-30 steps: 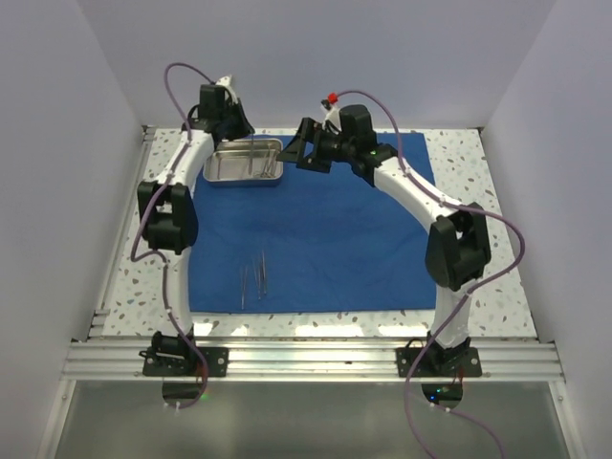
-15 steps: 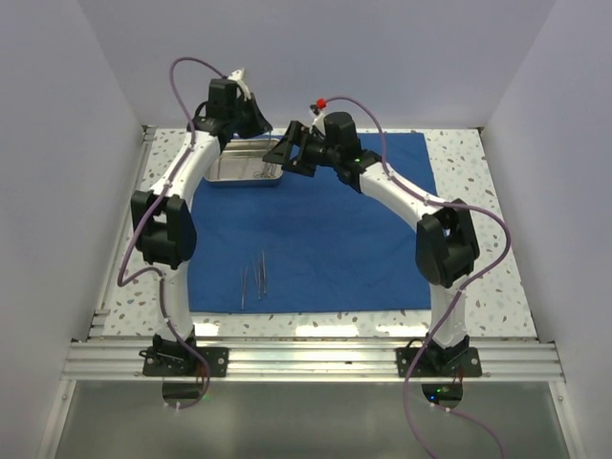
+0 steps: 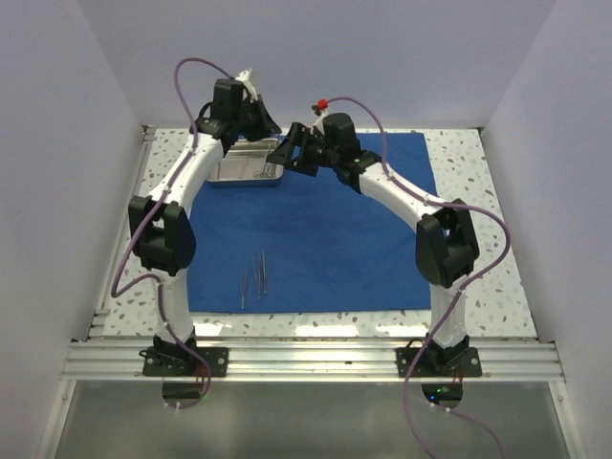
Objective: Open and lay out the surgical kit
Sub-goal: Place the medical item in the surgical kit.
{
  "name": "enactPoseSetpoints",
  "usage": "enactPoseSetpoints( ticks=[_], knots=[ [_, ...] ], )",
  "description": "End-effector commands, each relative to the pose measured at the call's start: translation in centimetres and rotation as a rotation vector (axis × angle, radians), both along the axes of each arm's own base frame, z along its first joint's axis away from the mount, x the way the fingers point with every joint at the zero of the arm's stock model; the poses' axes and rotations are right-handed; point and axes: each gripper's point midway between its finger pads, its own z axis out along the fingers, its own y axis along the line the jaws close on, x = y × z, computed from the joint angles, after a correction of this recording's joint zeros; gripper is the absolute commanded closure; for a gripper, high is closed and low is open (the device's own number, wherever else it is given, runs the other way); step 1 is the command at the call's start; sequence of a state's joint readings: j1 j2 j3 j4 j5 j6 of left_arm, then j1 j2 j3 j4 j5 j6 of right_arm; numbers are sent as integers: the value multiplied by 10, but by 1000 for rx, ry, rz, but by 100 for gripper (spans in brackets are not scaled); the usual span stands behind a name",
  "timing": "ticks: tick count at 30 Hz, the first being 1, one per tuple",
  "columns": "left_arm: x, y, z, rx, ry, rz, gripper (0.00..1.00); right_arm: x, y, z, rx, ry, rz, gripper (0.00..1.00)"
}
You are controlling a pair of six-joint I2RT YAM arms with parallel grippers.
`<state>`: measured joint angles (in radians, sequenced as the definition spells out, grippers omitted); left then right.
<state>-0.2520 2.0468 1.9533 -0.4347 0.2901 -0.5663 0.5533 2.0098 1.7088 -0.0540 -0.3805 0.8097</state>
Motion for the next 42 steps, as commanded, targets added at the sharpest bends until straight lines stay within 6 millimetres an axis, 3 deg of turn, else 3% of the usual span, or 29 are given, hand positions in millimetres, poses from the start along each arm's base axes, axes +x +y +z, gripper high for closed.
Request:
enactPoseSetpoints(
  ticks=[1,6,7,8,11,12,13,20,21,22,23,24,25,27,28,29,31,33,34,36,37,39,42],
  knots=[
    [-16,-10,46,-52,-68,-28,100,2,-7,7,-23,-39,-25,27],
    [-20,-15,48,-67,-63,-39,100,4,-5,5,-11,-34,-29,40],
    [-21,-16,51,-71,-69,-43,100,5,-5,7,-7,-38,-29,51],
    [-22,-18,52,-72,-72,-46,100,5,-3,6,-7,-34,-27,54],
    [-23,-20,55,-73,-74,-52,100,8,-2,9,-3,-34,-28,77],
    [-24,-20,55,-70,-72,-52,100,8,-2,9,-1,-36,-28,98],
    [-24,-19,55,-69,-73,-54,100,9,-2,8,-6,-30,-31,100],
    [-25,-18,64,-59,-97,-60,100,0,-8,14,-9,-29,-32,100],
    [-25,-17,58,-45,-76,-56,99,-3,-10,18,-10,-32,-32,100],
    [-21,-14,57,-18,-80,-46,67,-10,-14,23,-13,-27,-31,100],
    [-19,-12,63,-9,-95,-41,51,-15,-17,26,-15,-27,-30,100],
    [-17,-8,54,21,-74,-37,17,-20,-22,26,-27,-16,-35,100],
    [-14,-4,52,43,-77,-21,8,-31,-30,33,-32,-23,-40,100],
    [-12,2,50,64,-74,-14,1,-44,-43,25,-86,4,-45,100],
    [-8,12,49,69,-72,11,0,-52,-50,14,-118,29,-52,100],
    [-6,20,48,75,-68,28,0,-61,-57,18,-128,29,-54,100],
    [1,39,48,85,-70,69,0,-83,-71,-12,-190,109,-45,100],
    [6,51,49,97,-78,92,0,-101,-79,-15,-176,130,-45,100],
    [9,59,49,107,-80,110,0,-114,-87,-42,-196,179,-49,100],
    [11,64,51,120,-86,115,0,-129,-97,-48,-187,199,-69,100],
    [12,66,51,126,-89,122,1,-143,-106,-71,-214,247,-76,100],
    [10,68,47,134,-78,127,1,-161,-117,-91,-230,293,-88,100],
    [5,70,40,142,-69,130,2,-177,-125,-106,-246,329,-102,100]
  ],
)
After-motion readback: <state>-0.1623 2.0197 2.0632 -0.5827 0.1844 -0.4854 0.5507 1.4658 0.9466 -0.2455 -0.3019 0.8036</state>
